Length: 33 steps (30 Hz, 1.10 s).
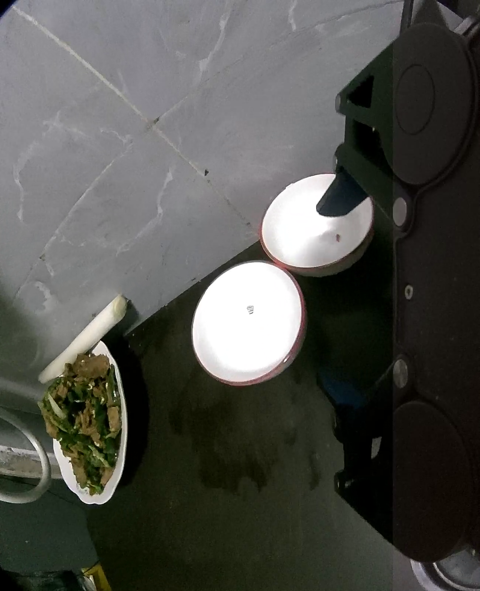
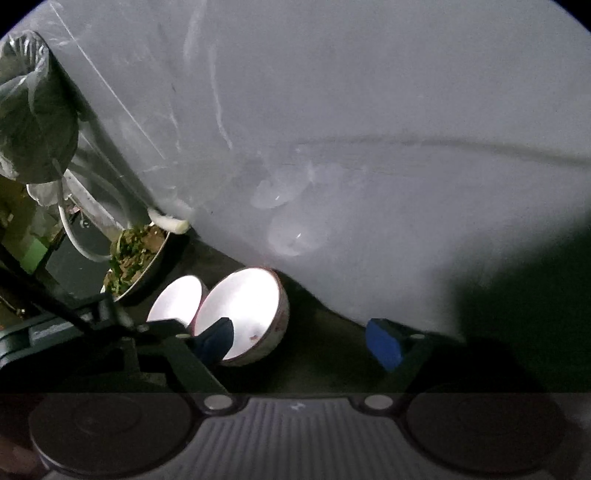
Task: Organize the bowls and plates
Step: 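Move both tools to a red-rimmed white bowl and grasp its rim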
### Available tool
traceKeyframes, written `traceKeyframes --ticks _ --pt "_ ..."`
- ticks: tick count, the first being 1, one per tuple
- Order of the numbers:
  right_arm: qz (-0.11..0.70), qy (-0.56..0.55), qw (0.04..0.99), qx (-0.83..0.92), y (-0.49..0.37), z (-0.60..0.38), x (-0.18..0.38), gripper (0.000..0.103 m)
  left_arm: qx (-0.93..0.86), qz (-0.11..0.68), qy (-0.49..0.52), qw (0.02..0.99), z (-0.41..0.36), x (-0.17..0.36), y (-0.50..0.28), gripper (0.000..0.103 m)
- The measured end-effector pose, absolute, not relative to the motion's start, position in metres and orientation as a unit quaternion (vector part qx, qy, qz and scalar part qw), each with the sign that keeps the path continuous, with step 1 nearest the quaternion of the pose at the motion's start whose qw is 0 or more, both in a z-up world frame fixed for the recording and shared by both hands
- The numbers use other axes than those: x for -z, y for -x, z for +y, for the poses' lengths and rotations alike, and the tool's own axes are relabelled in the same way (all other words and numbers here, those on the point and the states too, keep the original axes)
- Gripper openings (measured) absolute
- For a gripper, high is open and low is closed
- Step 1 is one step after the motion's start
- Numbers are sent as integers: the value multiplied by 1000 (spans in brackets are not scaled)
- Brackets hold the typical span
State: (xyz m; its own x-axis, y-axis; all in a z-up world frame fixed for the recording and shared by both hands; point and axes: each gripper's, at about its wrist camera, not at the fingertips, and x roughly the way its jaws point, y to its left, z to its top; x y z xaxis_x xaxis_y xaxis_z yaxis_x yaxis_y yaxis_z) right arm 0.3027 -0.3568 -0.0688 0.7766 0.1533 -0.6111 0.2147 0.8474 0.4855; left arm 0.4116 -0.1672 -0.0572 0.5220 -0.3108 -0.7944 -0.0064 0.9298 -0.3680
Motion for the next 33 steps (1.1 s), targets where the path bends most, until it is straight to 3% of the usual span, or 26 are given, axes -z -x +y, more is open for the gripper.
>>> traceKeyframes --ticks 10,14,21,27,30,33 --pt "341 -309 888 11 -322 -350 82 51 101 490 189 845 -168 71 -419 46" --pt "346 -314 884 7 -326 -351 86 48 106 491 188 844 -170 77 -423 39" --pt "344 -329 879 1 -329 -356 91 38 112 492 190 842 -174 80 -427 36" --pt "344 -336 877 -4 -333 -355 93 34 114 497 203 836 -171 83 -426 22" --pt "346 -342 874 -8 -335 -354 95 24 122 493 207 836 -173 83 -425 13" --pt "345 -334 877 -5 -334 -350 93 23 125 487 195 842 -175 82 -423 12"
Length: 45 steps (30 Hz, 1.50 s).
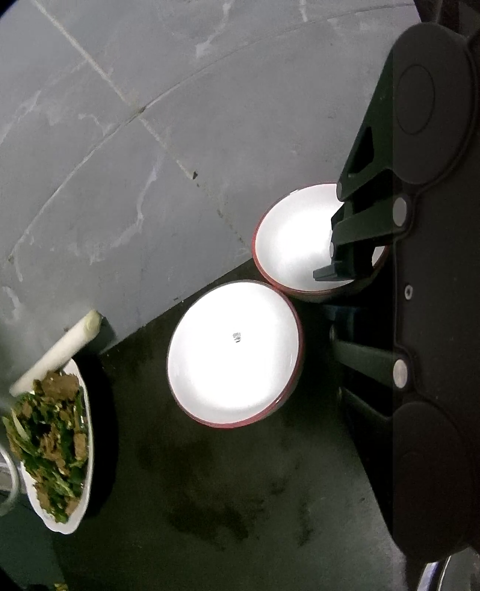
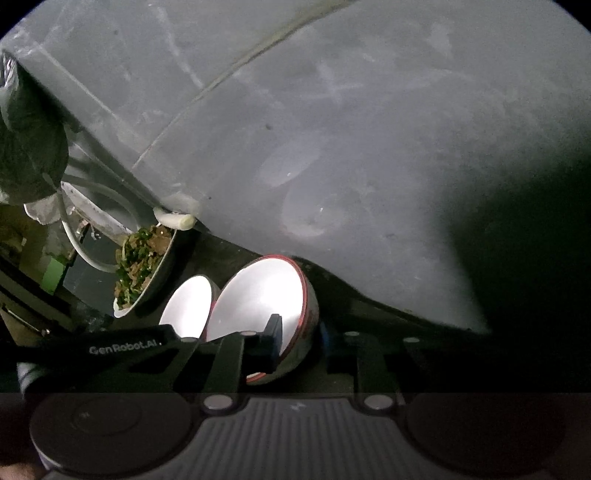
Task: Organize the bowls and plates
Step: 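Move both tools to a red-rimmed white bowl and grasp its rim, then lift the white bowl with both tools and carry it over the stack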
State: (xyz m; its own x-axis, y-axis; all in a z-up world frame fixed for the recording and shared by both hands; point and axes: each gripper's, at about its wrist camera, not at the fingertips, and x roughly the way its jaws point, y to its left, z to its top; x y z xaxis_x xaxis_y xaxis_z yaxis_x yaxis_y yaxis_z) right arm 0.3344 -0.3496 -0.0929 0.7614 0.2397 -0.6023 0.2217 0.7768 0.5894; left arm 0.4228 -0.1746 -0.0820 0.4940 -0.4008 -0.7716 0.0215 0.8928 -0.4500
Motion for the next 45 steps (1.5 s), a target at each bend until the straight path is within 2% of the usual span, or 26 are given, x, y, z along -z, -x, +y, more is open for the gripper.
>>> traceKeyframes --ticks 9,23,33,45 --pt "346 -322 882 -4 -327 -346 92 17 151 465 175 854 -170 78 -404 10" --pt "309 -295 904 0 -278 -326 66 16 202 421 175 867 -143 46 -347 10" --pt "276 -282 919 4 -211 -291 32 16 224 393 182 873 -97 16 -276 10" --pt "263 -270 926 -3 -119 -228 12 16 232 381 193 874 -28 7 -173 10"
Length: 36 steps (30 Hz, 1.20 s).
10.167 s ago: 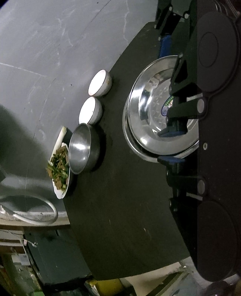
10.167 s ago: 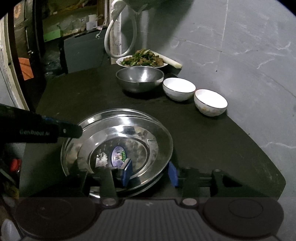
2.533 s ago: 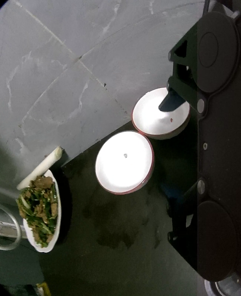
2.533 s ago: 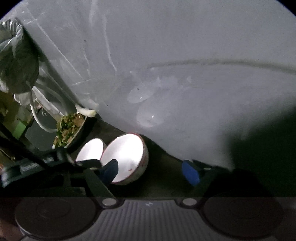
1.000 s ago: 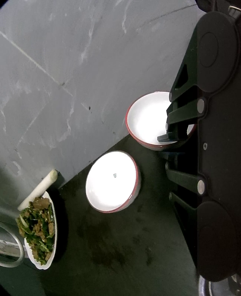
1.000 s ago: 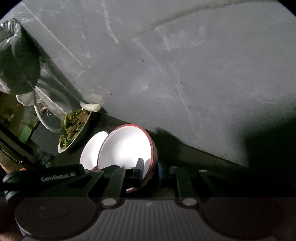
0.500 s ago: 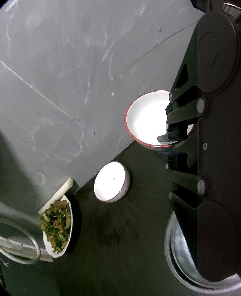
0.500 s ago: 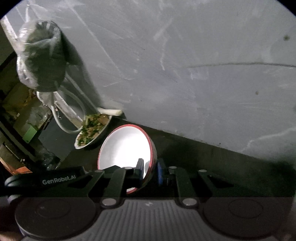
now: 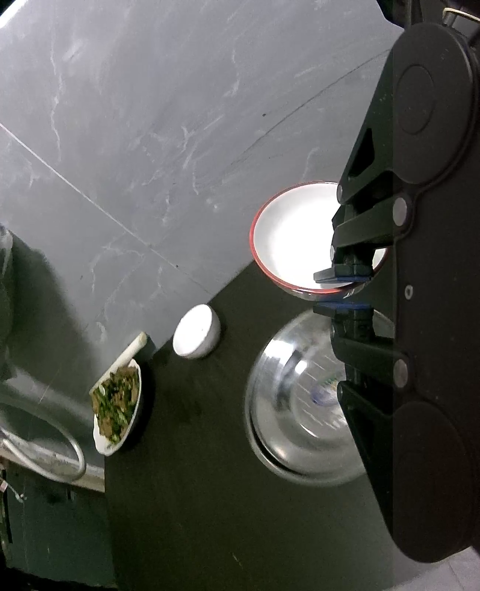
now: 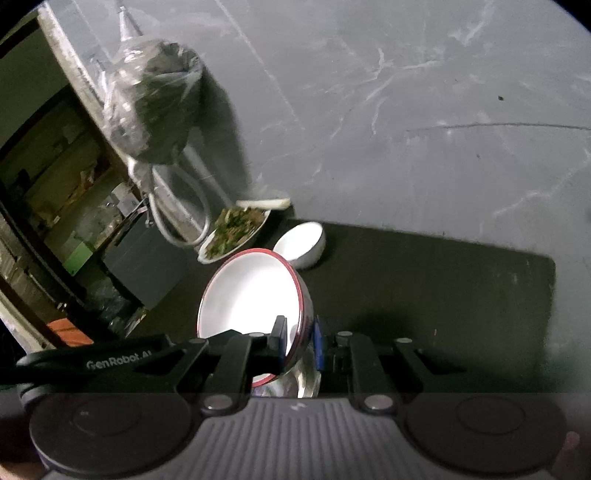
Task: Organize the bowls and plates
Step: 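Lift the white bowl with both tools and carry it over the stack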
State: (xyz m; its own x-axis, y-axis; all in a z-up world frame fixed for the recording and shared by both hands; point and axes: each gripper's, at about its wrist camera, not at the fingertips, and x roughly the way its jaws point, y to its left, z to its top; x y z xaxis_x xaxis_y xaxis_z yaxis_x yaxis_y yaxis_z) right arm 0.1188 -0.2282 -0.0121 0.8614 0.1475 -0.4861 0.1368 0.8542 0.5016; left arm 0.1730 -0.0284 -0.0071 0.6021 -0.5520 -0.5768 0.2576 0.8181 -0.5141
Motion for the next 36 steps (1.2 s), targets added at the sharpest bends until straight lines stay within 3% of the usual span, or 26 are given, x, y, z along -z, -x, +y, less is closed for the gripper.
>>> traceKeyframes --ticks 18,36 --pt "327 -246 912 -22 -36 -154 33 17 204 445 210 846 32 30 -105 9" --pt "440 -236 866 -15 -48 -155 47 17 178 533 165 810 16 47 -117 10"
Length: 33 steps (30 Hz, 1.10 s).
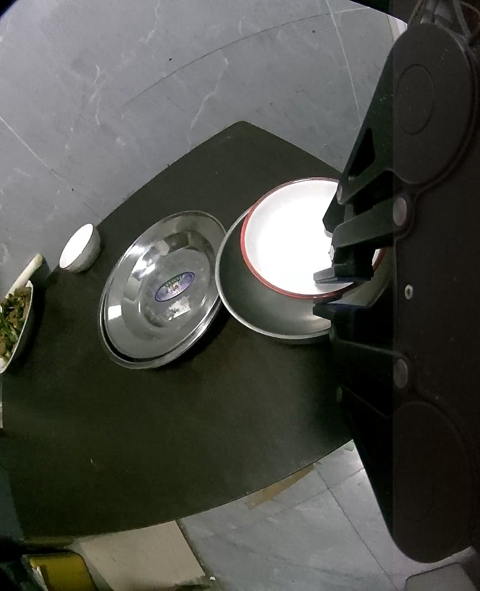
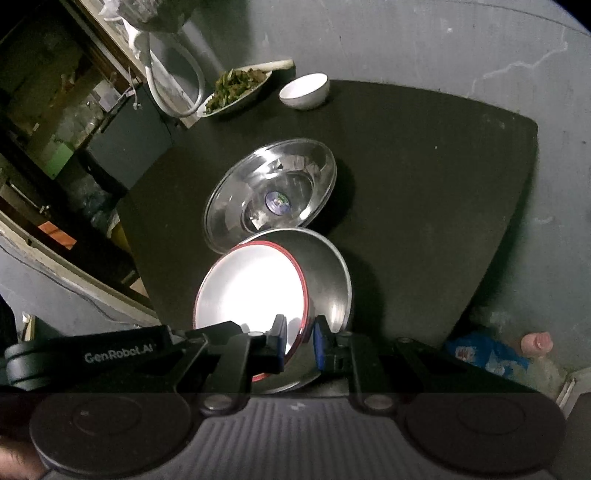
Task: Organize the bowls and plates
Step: 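Lift the white bowl with both tools and carry it over the stack, then lower the white bowl into the steel mixing bowl and open both tools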
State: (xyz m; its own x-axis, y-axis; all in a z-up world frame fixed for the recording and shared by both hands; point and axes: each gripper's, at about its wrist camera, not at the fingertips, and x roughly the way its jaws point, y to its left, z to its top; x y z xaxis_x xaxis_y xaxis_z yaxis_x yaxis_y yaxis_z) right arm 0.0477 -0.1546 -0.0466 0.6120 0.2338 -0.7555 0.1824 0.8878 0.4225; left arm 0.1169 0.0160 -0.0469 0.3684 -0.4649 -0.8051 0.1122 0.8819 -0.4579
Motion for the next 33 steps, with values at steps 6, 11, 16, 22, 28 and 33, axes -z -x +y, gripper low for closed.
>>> traceKeyframes --ticks 6,11,16,22,28,33 --pt "455 -231 860 -20 -56 -156 48 17 171 542 170 805 14 50 -124 11" --pt "461 -232 856 -23 -61 -159 50 17 167 544 166 805 11 49 -127 11" --pt "465 -230 854 -27 -65 -160 49 18 168 549 157 803 10 46 -128 15" --pt "462 -229 856 -31 -62 -161 48 22 173 547 154 805 13 47 -126 16" --pt "455 -225 861 -38 -58 -161 48 22 175 545 149 806 14 46 -124 20" --pt "449 -213 867 -40 -57 -160 47 22 181 537 156 809 18 42 -123 22"
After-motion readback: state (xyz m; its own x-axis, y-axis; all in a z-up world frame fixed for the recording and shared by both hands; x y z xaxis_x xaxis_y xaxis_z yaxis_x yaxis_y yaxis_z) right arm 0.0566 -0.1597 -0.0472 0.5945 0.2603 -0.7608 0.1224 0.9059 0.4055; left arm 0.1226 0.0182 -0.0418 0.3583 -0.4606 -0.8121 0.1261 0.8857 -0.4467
